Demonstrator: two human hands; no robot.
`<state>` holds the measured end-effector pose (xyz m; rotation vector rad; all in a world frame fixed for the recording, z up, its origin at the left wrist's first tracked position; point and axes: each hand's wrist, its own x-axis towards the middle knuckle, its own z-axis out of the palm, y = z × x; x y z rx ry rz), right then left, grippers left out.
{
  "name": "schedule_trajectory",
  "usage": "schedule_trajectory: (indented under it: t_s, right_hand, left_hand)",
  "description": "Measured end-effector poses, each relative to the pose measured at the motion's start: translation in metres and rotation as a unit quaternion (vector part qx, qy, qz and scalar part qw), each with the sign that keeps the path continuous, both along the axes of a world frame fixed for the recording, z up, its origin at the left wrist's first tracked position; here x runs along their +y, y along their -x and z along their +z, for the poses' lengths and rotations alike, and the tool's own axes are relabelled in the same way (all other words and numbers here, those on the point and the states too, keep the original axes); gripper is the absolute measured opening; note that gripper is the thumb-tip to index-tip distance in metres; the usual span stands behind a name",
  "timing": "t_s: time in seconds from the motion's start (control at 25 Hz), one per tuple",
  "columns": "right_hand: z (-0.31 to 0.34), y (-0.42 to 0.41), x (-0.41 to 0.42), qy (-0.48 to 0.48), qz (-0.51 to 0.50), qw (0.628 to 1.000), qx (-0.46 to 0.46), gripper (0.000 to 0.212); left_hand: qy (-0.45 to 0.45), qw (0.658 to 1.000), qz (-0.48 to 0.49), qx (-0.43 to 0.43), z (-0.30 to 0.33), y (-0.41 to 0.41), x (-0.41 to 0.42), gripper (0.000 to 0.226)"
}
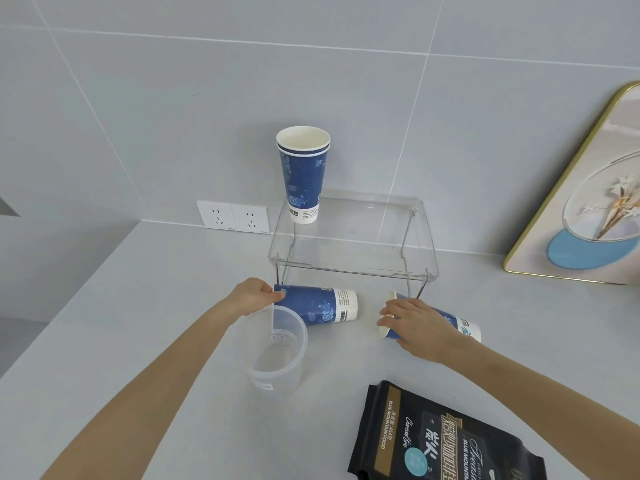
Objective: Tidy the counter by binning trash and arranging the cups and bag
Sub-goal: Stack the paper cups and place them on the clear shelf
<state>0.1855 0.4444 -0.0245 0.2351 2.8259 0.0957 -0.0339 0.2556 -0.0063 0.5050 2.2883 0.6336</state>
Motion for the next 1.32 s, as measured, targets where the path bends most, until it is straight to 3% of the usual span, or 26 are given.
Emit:
schedule_trajectory:
  t_s: [0.16, 0.32, 0.44, 0.56, 0.76, 1.0, 1.12, 1.32]
  right_hand:
    - [-0.008, 0.01, 0.008, 0.001, 0.034, 0.998, 0.06, 0.025]
    - [-0.013, 0.01, 0.011, -0.009, 0.011, 1.0, 0.016, 0.025]
    - [-0.007, 0.008, 0.009, -0.007, 0.017, 0.999, 0.046, 0.021]
    - [0.003, 0.005, 0.006, -0.023, 0.012, 0.998, 0.054, 0.036]
    - [0.02, -0.002, 0.001, -0.049, 0.023, 0.994, 0.095, 0.036]
    - [0.041, -0.019, -0.004, -0.038, 0.025, 0.988, 0.148, 0.026]
    - [0.056, -0.026, -0.007, 0.021, -0.013, 0.989, 0.148, 0.018]
    - [0.075, -0.038, -0.01, 0.044, -0.049, 0.983, 0.169, 0.027]
  left_hand:
    - [-0.008, 0.999, 0.022, -0.037, -0.005, 0.004, 0.003, 0.035]
    - [-0.044, 0.994, 0.055, -0.088, -0.014, 0.003, 0.005, 0.023]
    - [-0.042, 0.996, 0.042, -0.066, -0.008, 0.003, 0.005, 0.029]
    - [-0.043, 0.998, 0.009, -0.042, 0.003, 0.003, 0.001, 0.037]
    - [-0.049, 0.996, -0.08, 0.006, 0.017, -0.014, -0.001, 0.03]
    - [-0.053, 0.972, -0.19, 0.124, 0.039, -0.041, 0.018, 0.01]
    - [-0.056, 0.951, -0.239, 0.188, 0.043, -0.06, 0.024, 0.015]
    - [-0.028, 0.889, -0.313, 0.333, 0.044, -0.092, 0.027, 0.017]
